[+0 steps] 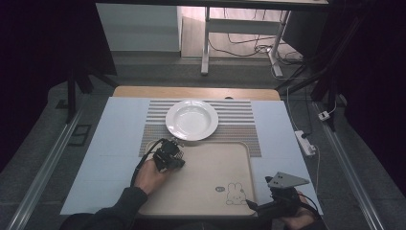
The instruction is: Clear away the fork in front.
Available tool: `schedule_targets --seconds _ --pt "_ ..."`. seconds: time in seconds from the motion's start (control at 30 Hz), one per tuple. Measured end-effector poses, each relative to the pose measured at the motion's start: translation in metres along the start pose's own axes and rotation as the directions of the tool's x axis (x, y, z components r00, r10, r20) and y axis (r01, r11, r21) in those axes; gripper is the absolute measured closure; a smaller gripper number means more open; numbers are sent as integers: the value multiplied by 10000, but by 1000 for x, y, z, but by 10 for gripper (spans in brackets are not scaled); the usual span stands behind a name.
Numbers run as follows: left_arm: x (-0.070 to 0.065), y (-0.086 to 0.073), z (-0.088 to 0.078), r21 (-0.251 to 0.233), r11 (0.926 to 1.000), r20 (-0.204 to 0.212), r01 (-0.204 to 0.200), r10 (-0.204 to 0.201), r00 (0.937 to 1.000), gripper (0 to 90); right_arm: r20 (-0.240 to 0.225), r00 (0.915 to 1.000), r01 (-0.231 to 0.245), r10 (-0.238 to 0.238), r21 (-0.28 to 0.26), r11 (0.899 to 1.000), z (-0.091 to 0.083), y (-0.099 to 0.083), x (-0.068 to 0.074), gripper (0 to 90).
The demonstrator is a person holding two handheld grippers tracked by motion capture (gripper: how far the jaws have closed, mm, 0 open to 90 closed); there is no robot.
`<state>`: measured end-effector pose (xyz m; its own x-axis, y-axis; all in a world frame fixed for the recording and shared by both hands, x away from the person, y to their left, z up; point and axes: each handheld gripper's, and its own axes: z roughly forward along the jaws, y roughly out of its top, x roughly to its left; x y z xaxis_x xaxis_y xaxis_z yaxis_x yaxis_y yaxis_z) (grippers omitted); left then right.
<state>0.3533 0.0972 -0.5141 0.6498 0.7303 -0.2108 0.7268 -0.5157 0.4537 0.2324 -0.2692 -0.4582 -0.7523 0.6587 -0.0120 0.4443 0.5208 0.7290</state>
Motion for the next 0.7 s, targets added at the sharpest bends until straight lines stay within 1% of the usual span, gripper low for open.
schedule_targets --seconds 0.03,0.17,0.3,0.5,0.7 --pt "2 0 0 -4 10000 3 51 -51 10000 893 5 10000 3 -3 11 10000 0 0 0 0" --pt "9 -2 -4 -16 9994 -251 339 -339 9991 893 26 10000 24 -24 34 10000 0 0 0 0" --pt "18 -6 -8 -19 9989 -545 477 -477 9974 892 0 10000 44 -44 27 10000 0 0 0 0" --pt "31 -11 -14 -25 9970 -918 772 -771 9928 892 1 10000 66 -66 31 10000 0 0 0 0" --pt "39 -15 -18 -50 9944 -976 1055 -1055 9896 892 -18 10000 81 -81 77 9999 0 -1 0 0"
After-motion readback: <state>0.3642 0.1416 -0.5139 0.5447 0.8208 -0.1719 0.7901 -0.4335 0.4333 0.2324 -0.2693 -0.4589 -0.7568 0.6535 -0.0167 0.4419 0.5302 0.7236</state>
